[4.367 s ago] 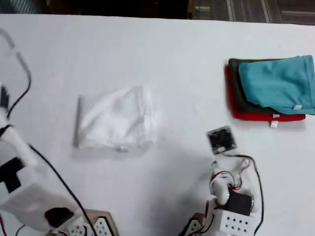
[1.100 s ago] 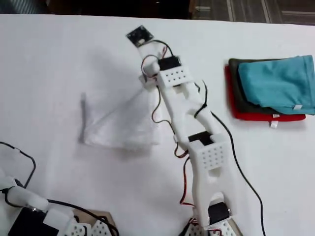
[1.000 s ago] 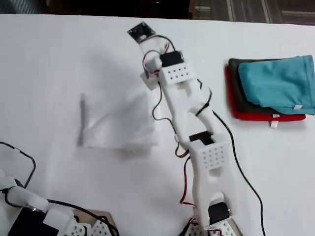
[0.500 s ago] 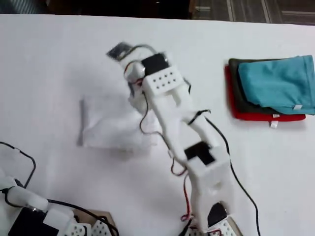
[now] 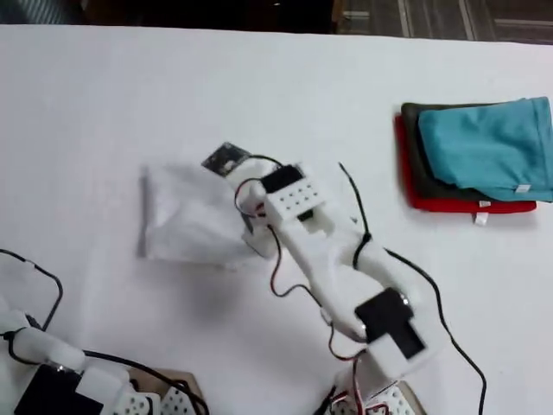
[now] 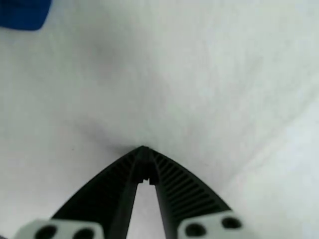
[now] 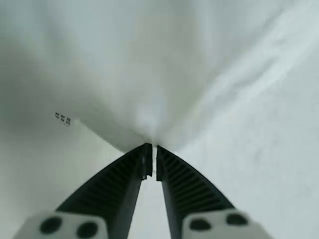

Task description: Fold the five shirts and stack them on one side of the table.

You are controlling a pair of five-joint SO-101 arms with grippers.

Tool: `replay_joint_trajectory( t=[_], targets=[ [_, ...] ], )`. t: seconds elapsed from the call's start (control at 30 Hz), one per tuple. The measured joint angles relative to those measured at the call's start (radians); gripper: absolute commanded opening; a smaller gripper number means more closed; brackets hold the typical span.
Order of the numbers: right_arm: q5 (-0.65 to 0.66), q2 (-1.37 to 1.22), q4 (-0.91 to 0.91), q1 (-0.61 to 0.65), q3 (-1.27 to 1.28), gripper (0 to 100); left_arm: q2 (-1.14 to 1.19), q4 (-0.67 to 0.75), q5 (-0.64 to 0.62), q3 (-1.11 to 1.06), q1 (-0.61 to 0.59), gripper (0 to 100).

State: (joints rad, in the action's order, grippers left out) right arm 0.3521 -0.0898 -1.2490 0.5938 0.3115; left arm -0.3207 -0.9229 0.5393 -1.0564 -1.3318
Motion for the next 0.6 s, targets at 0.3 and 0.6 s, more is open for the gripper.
replay_joint_trajectory(
  t=[0.3, 0.6],
  targets=[
    [-0.021, 0.241, 0.057, -0.012, 0.008, 8.3, 0.0, 0.0, 0.0, 0.0, 0.0, 3],
    [-0.399, 0.195, 0.233, -0.052, 0.008, 31.7, 0.0, 0.0, 0.0, 0.0, 0.0, 3]
  ],
)
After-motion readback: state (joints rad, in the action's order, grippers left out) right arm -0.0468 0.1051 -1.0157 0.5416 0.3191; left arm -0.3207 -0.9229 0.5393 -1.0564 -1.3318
